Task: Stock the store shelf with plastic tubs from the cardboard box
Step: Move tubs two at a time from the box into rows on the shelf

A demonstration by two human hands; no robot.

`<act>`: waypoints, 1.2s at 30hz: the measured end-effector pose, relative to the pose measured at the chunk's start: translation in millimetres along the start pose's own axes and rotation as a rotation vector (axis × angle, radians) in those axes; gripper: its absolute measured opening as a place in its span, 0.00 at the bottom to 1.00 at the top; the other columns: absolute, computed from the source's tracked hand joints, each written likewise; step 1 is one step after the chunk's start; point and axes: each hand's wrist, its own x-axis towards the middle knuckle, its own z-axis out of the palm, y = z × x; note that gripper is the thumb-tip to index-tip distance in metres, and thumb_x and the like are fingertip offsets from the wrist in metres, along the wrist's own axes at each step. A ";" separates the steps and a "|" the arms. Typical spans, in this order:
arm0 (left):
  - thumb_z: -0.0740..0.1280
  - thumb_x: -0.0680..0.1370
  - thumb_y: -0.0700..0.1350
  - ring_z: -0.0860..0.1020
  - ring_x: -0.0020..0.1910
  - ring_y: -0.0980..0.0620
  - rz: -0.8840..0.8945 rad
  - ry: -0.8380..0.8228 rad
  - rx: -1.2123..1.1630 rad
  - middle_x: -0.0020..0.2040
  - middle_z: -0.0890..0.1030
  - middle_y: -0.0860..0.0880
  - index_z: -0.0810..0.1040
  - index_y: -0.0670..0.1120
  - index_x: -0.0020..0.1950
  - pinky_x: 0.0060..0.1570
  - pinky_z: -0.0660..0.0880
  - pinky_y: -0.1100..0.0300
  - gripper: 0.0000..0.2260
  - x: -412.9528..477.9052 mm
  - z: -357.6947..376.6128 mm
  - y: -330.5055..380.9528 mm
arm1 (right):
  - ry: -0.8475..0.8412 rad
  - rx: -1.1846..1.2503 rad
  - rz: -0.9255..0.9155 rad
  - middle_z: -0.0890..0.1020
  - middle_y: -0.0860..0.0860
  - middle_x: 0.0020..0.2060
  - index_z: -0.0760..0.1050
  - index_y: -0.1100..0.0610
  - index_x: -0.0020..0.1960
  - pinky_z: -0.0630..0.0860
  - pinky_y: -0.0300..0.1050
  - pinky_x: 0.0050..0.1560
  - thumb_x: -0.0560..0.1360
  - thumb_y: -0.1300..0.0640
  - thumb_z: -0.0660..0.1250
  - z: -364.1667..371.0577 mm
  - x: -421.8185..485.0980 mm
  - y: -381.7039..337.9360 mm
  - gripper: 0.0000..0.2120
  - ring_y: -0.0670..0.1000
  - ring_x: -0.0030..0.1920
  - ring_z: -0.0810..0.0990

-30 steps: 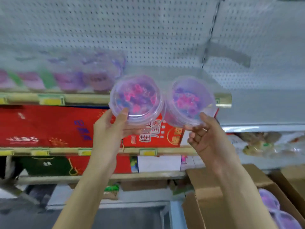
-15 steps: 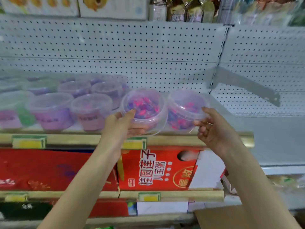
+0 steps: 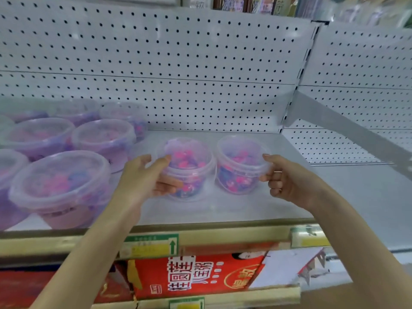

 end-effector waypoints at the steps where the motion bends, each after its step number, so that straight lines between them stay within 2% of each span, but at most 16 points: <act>1: 0.65 0.77 0.45 0.80 0.24 0.50 0.007 -0.010 0.003 0.30 0.83 0.40 0.65 0.39 0.70 0.25 0.76 0.65 0.23 1.5 1.2 0.3 | 0.004 0.000 0.001 0.81 0.55 0.29 0.71 0.56 0.33 0.68 0.38 0.24 0.71 0.49 0.69 -1.8 1.3 -1.8 0.14 0.47 0.22 0.66; 5: 0.64 0.78 0.43 0.80 0.23 0.50 0.046 -0.011 0.000 0.28 0.82 0.42 0.63 0.46 0.72 0.24 0.75 0.65 0.23 4.1 9.0 1.2 | 0.046 0.003 -0.031 0.81 0.55 0.28 0.70 0.57 0.34 0.70 0.38 0.25 0.71 0.50 0.69 -6.4 5.8 -8.8 0.14 0.47 0.22 0.68; 8: 0.64 0.78 0.42 0.80 0.23 0.50 0.074 0.029 -0.010 0.27 0.82 0.44 0.62 0.47 0.73 0.26 0.77 0.63 0.24 7.1 12.6 -2.0 | 0.074 0.010 -0.087 0.81 0.55 0.27 0.70 0.57 0.34 0.71 0.38 0.25 0.73 0.51 0.68 -2.9 9.9 -11.0 0.14 0.46 0.21 0.68; 15: 0.64 0.77 0.41 0.78 0.21 0.51 0.080 0.060 -0.032 0.26 0.81 0.44 0.66 0.48 0.70 0.24 0.76 0.65 0.21 16.1 10.3 -2.7 | 0.129 0.222 -0.105 0.78 0.53 0.25 0.69 0.58 0.33 0.69 0.35 0.24 0.73 0.52 0.68 -5.7 12.6 -17.0 0.15 0.45 0.20 0.65; 18: 0.64 0.77 0.41 0.78 0.21 0.52 0.103 0.070 -0.018 0.23 0.79 0.47 0.68 0.53 0.63 0.24 0.76 0.64 0.16 19.5 8.7 -3.2 | 0.132 0.107 -0.107 0.78 0.54 0.25 0.69 0.58 0.32 0.69 0.36 0.24 0.74 0.53 0.67 -9.5 13.8 -18.2 0.15 0.45 0.20 0.65; 20: 0.64 0.77 0.44 0.76 0.21 0.55 0.138 0.100 0.060 0.23 0.78 0.48 0.70 0.53 0.62 0.25 0.75 0.64 0.14 23.3 6.2 -6.1 | 0.106 0.025 -0.064 0.77 0.54 0.24 0.69 0.58 0.34 0.69 0.37 0.23 0.74 0.52 0.67 -12.8 16.9 -14.2 0.14 0.46 0.20 0.66; 22: 0.63 0.77 0.50 0.76 0.24 0.57 0.195 0.131 0.191 0.29 0.78 0.48 0.70 0.54 0.65 0.29 0.75 0.64 0.16 23.8 3.4 -10.0 | 0.085 -0.092 -0.043 0.76 0.54 0.24 0.70 0.58 0.37 0.69 0.38 0.25 0.74 0.50 0.66 -16.5 19.1 -13.0 0.14 0.47 0.21 0.67; 23: 0.62 0.77 0.54 0.76 0.26 0.57 0.234 0.156 0.288 0.32 0.78 0.48 0.70 0.54 0.65 0.33 0.76 0.60 0.17 22.1 1.7 -12.5 | 0.106 -0.193 -0.063 0.76 0.55 0.25 0.71 0.59 0.38 0.69 0.40 0.26 0.75 0.47 0.65 -18.4 19.5 -14.3 0.16 0.49 0.21 0.67; 24: 0.61 0.76 0.58 0.76 0.29 0.56 0.292 0.207 0.424 0.34 0.79 0.48 0.71 0.55 0.64 0.36 0.75 0.58 0.18 19.1 0.2 -14.8 | 0.152 -0.329 -0.108 0.76 0.55 0.25 0.71 0.60 0.36 0.69 0.41 0.28 0.75 0.45 0.64 -19.9 19.0 -16.5 0.19 0.49 0.22 0.68; 26: 0.58 0.76 0.61 0.74 0.30 0.55 0.446 0.374 0.695 0.29 0.76 0.50 0.75 0.54 0.60 0.32 0.67 0.59 0.18 10.1 -2.7 -16.5 | 0.314 -0.635 -0.273 0.79 0.54 0.26 0.72 0.63 0.34 0.69 0.42 0.31 0.74 0.41 0.63 -21.9 15.6 -19.3 0.25 0.50 0.24 0.73; 28: 0.59 0.76 0.61 0.72 0.32 0.52 0.599 0.473 0.792 0.30 0.74 0.53 0.79 0.52 0.54 0.30 0.61 0.61 0.17 3.2 -4.4 -14.2 | 0.531 -0.822 -0.507 0.79 0.52 0.28 0.72 0.62 0.35 0.69 0.42 0.33 0.73 0.40 0.64 -20.8 8.6 -19.5 0.24 0.50 0.30 0.77; 29: 0.59 0.76 0.60 0.72 0.36 0.51 0.675 0.473 0.805 0.34 0.74 0.53 0.80 0.51 0.53 0.32 0.61 0.60 0.18 2.4 -3.3 -12.7 | 0.590 -0.845 -0.635 0.78 0.50 0.30 0.72 0.59 0.36 0.68 0.42 0.34 0.73 0.41 0.65 -17.5 4.0 -18.4 0.20 0.49 0.33 0.77; 30: 0.59 0.75 0.60 0.72 0.42 0.50 0.739 0.439 0.818 0.39 0.75 0.52 0.81 0.51 0.52 0.36 0.64 0.59 0.18 4.1 -0.8 -12.4 | 0.592 -0.852 -0.759 0.78 0.48 0.33 0.72 0.56 0.37 0.68 0.41 0.36 0.72 0.42 0.66 -11.9 -0.5 -16.6 0.17 0.49 0.36 0.75; 32: 0.59 0.73 0.61 0.72 0.49 0.48 0.813 0.296 0.868 0.47 0.76 0.50 0.81 0.49 0.52 0.46 0.67 0.55 0.20 10.0 8.5 -11.8 | 0.474 -0.906 -0.897 0.78 0.45 0.41 0.76 0.53 0.44 0.67 0.40 0.45 0.71 0.43 0.66 1.9 -5.3 -11.4 0.13 0.48 0.44 0.74; 34: 0.59 0.71 0.63 0.74 0.53 0.45 0.803 0.155 0.959 0.52 0.79 0.49 0.82 0.49 0.52 0.54 0.68 0.51 0.22 14.9 18.2 -11.2 | 0.350 -1.008 -0.899 0.79 0.46 0.49 0.77 0.51 0.52 0.67 0.43 0.53 0.71 0.41 0.66 14.9 -3.3 -3.8 0.17 0.49 0.53 0.73; 36: 0.59 0.70 0.64 0.76 0.54 0.43 0.768 0.108 1.041 0.54 0.80 0.49 0.82 0.50 0.53 0.56 0.69 0.48 0.24 17.8 23.2 -13.5 | 0.355 -1.164 -0.936 0.81 0.47 0.53 0.78 0.51 0.56 0.71 0.49 0.54 0.71 0.38 0.64 22.0 2.7 4.6 0.21 0.54 0.54 0.75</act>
